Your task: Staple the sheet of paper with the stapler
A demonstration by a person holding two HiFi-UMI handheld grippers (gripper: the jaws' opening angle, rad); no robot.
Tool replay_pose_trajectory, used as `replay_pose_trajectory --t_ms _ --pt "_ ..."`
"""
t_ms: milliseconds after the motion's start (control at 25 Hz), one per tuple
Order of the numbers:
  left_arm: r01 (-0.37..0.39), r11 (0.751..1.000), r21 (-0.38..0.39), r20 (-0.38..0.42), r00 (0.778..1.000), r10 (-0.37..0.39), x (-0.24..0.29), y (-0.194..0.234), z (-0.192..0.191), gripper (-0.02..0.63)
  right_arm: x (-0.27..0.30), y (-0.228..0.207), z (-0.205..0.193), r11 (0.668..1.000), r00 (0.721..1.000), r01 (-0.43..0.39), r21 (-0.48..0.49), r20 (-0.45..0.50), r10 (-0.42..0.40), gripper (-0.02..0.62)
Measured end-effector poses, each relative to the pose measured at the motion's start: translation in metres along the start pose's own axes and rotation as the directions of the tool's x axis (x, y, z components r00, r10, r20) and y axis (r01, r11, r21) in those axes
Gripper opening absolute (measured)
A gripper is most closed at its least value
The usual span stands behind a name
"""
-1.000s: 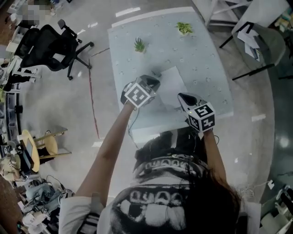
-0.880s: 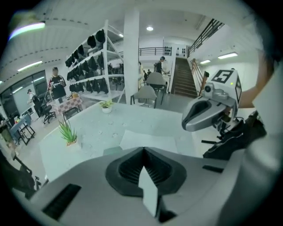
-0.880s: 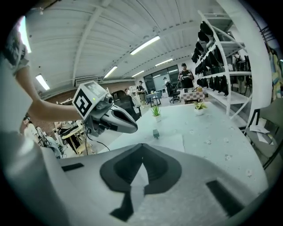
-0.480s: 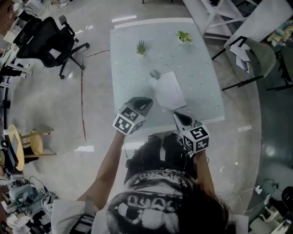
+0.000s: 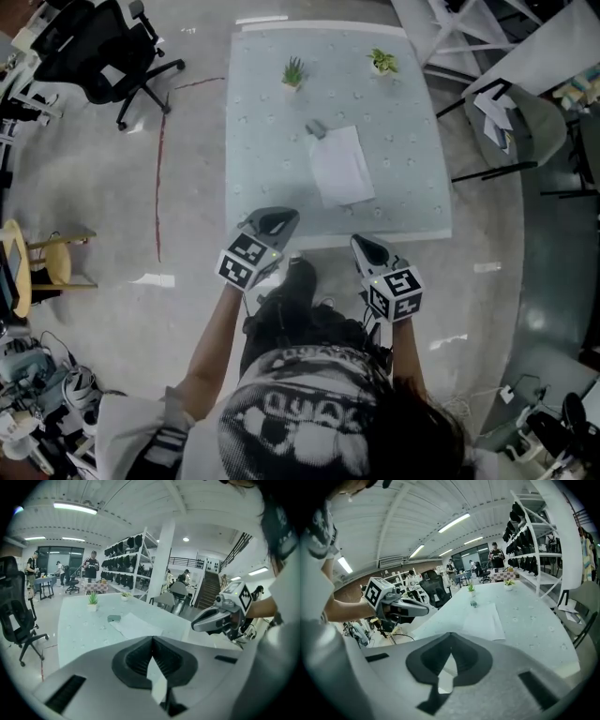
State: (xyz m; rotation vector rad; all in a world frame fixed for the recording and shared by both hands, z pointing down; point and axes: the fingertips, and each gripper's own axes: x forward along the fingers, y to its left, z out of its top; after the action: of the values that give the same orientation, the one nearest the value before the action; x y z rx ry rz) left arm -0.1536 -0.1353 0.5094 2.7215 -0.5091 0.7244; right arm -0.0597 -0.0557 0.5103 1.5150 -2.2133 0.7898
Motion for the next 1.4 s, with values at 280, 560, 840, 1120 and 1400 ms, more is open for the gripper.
replay_pose_trajectory --t_ms 280,560,840,1120,1400 --pt "-0.014 1.000 -0.006 0.045 0.999 0.014 -0.019 -0.062 0.000 0.003 -0.037 0.025 0.002 0.997 0.996 -0.050 -0.060 0.066 0.054 0.006" --pt "-0.056 0.998 0.003 0.085 0.995 0.056 -0.059 -0.125 -0.008 0.003 -0.079 0.066 -0.010 0.988 0.984 -0.104 -0.111 0.132 0.118 0.005" --pt "-0.086 0.996 0.007 0.109 0.991 0.084 -0.104 -0.185 -0.031 0.003 -0.121 0.107 -0.038 0.981 0.972 -0.135 -0.137 0.176 0.158 0.005" --pt "-0.093 0.994 0.059 0.159 0.984 0.083 -0.136 -0.233 -0.041 0.003 -0.152 0.143 -0.053 0.975 0.960 -0.133 -0.177 0.222 0.171 0.004" --pt "-0.102 0.992 0.075 0.186 0.979 0.087 -0.148 -0.258 -0.049 0.003 -0.168 0.157 -0.067 0.964 0.957 -0.123 -0.236 0.230 0.178 0.003"
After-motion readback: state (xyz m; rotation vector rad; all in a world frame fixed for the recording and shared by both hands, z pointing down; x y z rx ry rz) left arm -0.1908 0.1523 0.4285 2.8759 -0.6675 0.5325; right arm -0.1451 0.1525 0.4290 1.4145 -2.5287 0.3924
